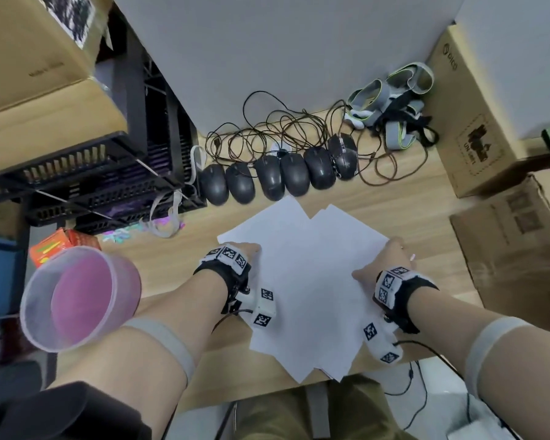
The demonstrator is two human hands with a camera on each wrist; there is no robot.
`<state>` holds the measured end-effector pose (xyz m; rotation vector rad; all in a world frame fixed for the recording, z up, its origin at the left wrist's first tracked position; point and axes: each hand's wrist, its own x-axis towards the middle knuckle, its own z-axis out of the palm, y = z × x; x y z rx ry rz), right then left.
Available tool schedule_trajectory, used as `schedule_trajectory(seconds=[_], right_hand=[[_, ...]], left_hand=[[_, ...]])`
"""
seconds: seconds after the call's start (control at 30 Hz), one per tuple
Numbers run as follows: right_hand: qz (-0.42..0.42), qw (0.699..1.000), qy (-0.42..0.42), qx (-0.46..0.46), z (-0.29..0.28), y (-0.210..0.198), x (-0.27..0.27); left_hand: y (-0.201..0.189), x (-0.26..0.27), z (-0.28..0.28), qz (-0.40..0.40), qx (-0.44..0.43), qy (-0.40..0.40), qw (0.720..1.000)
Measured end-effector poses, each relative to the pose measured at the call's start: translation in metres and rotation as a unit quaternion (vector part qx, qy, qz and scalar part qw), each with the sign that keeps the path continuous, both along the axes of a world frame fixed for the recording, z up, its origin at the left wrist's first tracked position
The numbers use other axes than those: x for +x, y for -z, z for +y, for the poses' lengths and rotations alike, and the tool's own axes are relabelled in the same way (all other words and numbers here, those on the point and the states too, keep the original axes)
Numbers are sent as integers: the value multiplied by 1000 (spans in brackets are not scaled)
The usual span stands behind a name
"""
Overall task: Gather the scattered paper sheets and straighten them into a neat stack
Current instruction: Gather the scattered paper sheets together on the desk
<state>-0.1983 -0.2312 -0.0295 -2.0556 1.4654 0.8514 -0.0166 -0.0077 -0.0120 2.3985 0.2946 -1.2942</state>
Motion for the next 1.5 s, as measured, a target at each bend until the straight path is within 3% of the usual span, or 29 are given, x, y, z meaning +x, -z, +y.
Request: schedule_trajectory(seconds=[0.1, 0.13, 0.23, 0.33, 0.43, 0.57, 0.77, 0.87, 1.07, 1.27, 1.4, 1.5], right_hand=[[-69, 997, 40, -23, 0, 1, -4], [-73, 997, 18, -22, -2, 0, -5], [-71, 997, -1, -15, -2, -3, -7], [-100, 994, -14, -33, 1, -7, -11], [-126, 991, -24, -24, -1, -4, -11], [-96, 995, -38, 18, -5, -4, -5], [-155, 979, -125, 51, -15, -11, 7], [-160, 966, -203, -22, -29, -20, 13], [-107, 972, -207, -28, -35, -11, 8], [-121, 964, -236, -20, -20, -11, 14], [-188, 948, -257, -3, -23, -21, 20], [-259, 921, -282, 65, -28, -30, 26]], left_hand=[[14, -6, 10, -19, 80, 123, 989], [19, -6, 11, -28, 96, 164, 981], [13, -1, 7, -97, 37, 59, 993], [6, 5, 3, -144, -17, -76, 987], [-5, 7, 4, -178, -58, -65, 980], [-18, 13, 11, -217, -91, -39, 971], [-34, 20, 25, -198, -118, -34, 972], [-36, 20, 25, -152, -126, 8, 980], [-30, 4, 11, -79, -119, 64, 988], [-17, -8, -2, -49, -107, 67, 991], [-16, -7, -4, -55, -102, 50, 992], [-19, -5, -3, -49, -119, 41, 991]])
